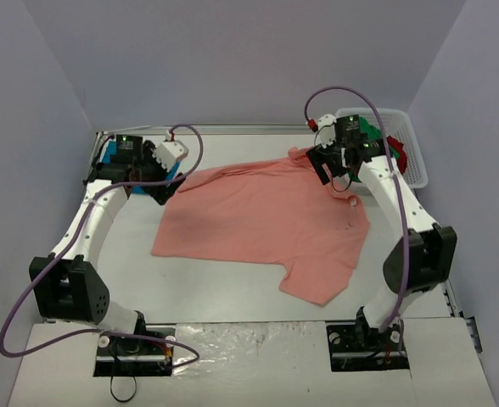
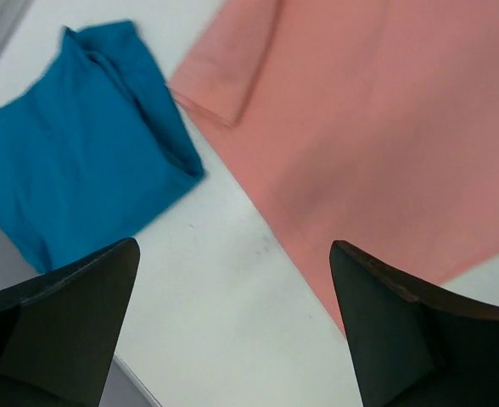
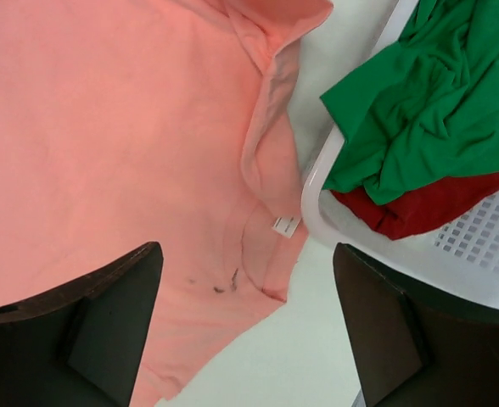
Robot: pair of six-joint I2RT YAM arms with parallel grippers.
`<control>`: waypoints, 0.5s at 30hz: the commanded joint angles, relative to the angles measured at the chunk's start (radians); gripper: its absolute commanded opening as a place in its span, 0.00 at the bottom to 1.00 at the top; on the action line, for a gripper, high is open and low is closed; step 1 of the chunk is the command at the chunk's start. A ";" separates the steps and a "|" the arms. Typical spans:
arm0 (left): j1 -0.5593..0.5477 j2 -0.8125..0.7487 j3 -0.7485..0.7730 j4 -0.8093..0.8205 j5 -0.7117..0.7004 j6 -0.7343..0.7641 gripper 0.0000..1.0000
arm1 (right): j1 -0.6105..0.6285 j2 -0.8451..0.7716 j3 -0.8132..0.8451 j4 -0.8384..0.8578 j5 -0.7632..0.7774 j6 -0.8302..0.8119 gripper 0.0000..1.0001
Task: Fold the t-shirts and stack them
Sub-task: Flatten out the tshirt
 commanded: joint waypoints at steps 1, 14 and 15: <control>-0.013 -0.042 -0.128 -0.135 0.050 0.163 0.96 | 0.002 -0.176 -0.123 -0.030 -0.073 -0.013 0.77; -0.057 -0.036 -0.411 -0.209 -0.021 0.369 0.86 | -0.017 -0.364 -0.404 -0.036 -0.137 0.008 0.79; -0.057 -0.032 -0.421 -0.199 -0.024 0.371 0.86 | -0.021 -0.361 -0.405 -0.036 -0.139 0.010 0.79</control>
